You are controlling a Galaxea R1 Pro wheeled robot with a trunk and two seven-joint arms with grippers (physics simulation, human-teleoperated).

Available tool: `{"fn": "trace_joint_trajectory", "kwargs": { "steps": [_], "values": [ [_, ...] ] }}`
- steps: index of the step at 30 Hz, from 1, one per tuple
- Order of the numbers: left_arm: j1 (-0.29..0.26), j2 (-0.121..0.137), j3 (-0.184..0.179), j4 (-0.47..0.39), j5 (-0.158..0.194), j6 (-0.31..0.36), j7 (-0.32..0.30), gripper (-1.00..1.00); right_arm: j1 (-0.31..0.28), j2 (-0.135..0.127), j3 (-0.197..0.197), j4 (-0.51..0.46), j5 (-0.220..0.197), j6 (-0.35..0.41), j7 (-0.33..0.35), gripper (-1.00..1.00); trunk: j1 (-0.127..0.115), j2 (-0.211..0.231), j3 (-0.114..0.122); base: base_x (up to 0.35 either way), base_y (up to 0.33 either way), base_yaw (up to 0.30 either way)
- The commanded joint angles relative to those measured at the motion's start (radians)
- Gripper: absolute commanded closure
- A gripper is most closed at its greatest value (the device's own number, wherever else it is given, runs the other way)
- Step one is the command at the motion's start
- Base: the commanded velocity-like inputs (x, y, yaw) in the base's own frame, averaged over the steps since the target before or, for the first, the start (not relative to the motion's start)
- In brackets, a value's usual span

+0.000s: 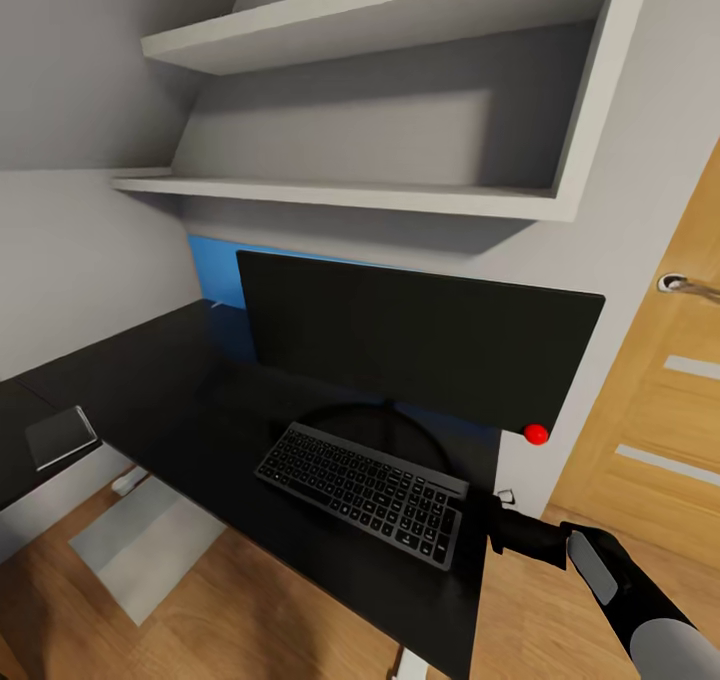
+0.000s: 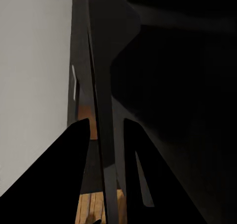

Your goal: In the bedroom, organize the workspace by keeping the computer under the desk, ensuring the monitor is on the desk, placing the keyboard on the desk next to the monitor, placing the mouse on the desk next to the keyboard, moving the folder from the swivel chair onto the desk next to the mouse, stacking the notebook on top of the folder with the pen on top of the notebook, and positioning the swivel chair next to the desk.

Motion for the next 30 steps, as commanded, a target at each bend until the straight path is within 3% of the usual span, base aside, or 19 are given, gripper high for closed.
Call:
{"fn": "trace_joint_trajectory", "kwargs": {
  "steps": [1,23,24,30],
  "values": [
    [0.0,-0.001,0.002,-0.001,0.007,0.009,-0.002,-1.0,-0.001,0.0,-0.002,0.0,0.001,0.004,0.003,1.0,0.004,-0.008,-0.004,0.0,0.0,0.0],
    [-0.001,0.004,0.003,0.034,-0.003,-0.006,-0.009,-1.0,-0.001,-0.001,-0.004,0.001,-0.007,0.007,0.004,1.0,0.012,-0.022,-0.01,0.0,0.0,0.0],
    [-0.001,0.004,0.003,0.037,-0.004,-0.006,-0.008,-1.0,-0.001,-0.001,-0.004,0.001,-0.007,0.007,0.004,-1.0,0.012,-0.022,-0.01,0.0,0.0,0.0],
    [-0.002,0.004,0.003,0.042,-0.004,-0.007,-0.008,-1.0,-0.001,-0.001,-0.006,0.001,-0.007,0.007,0.004,-1.0,0.012,-0.022,-0.01,0.0,0.0,0.0]
  ]
}}
